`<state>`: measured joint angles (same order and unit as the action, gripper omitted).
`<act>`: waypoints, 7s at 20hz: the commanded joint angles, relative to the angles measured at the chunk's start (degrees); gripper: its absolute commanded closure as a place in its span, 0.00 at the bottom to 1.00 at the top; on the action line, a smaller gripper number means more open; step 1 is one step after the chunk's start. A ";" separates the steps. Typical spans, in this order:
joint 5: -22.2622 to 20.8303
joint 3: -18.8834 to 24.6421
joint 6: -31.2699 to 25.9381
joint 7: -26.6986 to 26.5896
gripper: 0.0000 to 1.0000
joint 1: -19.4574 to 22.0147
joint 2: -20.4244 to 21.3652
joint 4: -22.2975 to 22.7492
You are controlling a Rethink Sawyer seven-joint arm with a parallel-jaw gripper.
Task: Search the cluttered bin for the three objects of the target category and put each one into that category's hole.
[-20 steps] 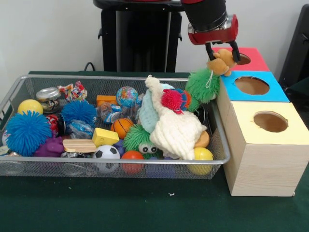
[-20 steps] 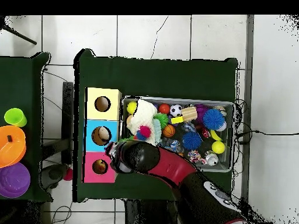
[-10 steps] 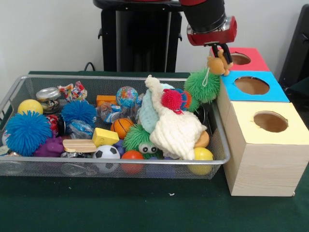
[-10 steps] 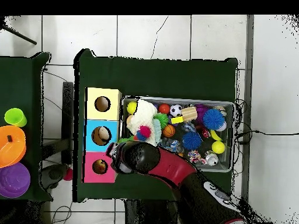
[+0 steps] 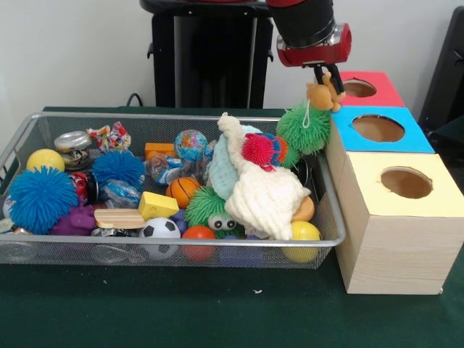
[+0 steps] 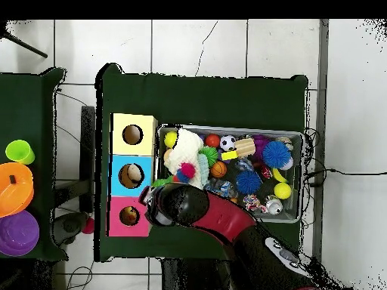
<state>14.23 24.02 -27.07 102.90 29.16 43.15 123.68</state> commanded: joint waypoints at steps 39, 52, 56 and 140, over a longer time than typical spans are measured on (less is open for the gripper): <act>10.01 0.93 -3.39 7.67 1.00 -3.05 0.82 -0.22; 5.43 -3.21 -11.66 6.87 1.00 -4.42 -4.82 -6.94; 5.05 -3.74 -13.76 7.30 1.00 -4.46 -5.28 -8.25; 9.30 -1.09 -11.81 3.79 1.00 -6.11 -5.31 -2.16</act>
<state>23.52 21.68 -45.94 102.90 22.49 40.87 119.64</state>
